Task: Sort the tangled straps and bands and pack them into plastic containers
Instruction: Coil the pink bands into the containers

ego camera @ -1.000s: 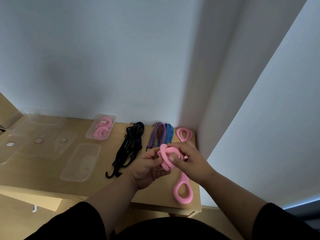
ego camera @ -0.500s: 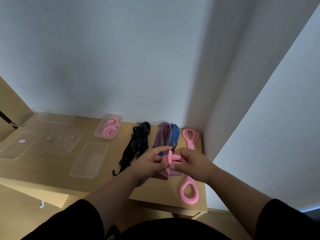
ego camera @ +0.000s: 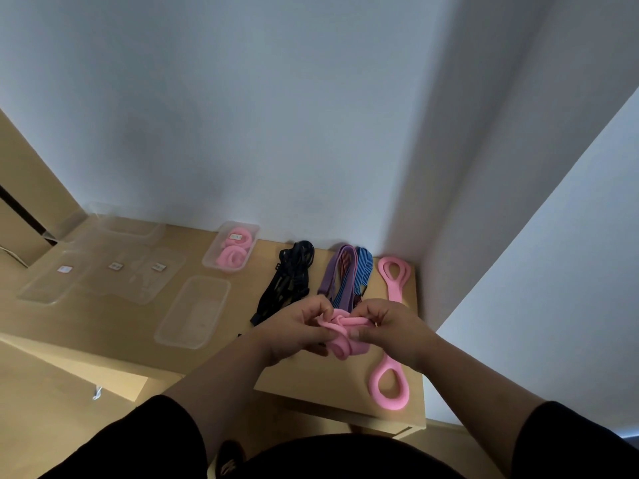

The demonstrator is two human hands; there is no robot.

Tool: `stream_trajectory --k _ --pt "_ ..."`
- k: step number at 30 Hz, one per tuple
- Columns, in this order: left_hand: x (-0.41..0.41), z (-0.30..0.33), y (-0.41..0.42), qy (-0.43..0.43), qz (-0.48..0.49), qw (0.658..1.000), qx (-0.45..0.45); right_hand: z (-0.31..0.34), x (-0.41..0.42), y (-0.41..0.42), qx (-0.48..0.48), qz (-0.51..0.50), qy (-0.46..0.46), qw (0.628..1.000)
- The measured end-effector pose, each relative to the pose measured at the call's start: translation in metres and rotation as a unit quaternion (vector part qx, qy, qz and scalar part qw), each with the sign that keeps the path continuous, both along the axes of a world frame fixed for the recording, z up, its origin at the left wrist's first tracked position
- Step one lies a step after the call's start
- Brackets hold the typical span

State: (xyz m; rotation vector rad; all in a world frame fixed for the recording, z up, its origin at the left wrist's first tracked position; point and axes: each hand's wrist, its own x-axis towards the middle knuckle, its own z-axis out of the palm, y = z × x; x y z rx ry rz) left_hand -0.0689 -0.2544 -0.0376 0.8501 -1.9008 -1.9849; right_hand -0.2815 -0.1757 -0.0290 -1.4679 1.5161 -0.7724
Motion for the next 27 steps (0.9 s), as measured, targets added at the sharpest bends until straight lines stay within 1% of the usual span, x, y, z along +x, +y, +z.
stream_trajectory --k 4,8,11,15,19,21,24,27 --pt "0.004 -0.003 -0.006 0.017 -0.003 1.000 0.005 -0.006 0.002 0.000 0.008 -0.023 -0.041 0.999" --pt "0.007 -0.004 -0.011 0.012 -0.005 1.000 -0.004 -0.009 0.003 -0.002 0.015 -0.052 -0.053 0.997" --pt "0.010 0.001 -0.011 -0.018 -0.015 0.999 -0.031 -0.010 0.009 -0.002 0.032 -0.073 -0.063 0.995" --pt "0.010 0.006 -0.015 -0.069 -0.052 0.994 -0.069 -0.014 0.016 -0.006 0.054 -0.117 -0.078 0.989" --pt "0.012 0.005 -0.023 -0.094 -0.077 0.990 -0.076 -0.016 0.023 -0.008 0.062 -0.128 -0.076 0.987" --pt "0.014 0.005 -0.025 -0.081 -0.072 0.992 -0.063 -0.016 0.024 -0.008 0.051 -0.141 -0.102 0.983" --pt "0.019 0.005 -0.027 -0.013 -0.032 0.999 -0.032 -0.015 0.026 -0.009 0.022 -0.154 -0.155 0.976" --pt "0.026 -0.001 -0.027 0.048 0.031 0.997 0.042 -0.012 0.032 -0.010 -0.008 -0.148 -0.169 0.974"
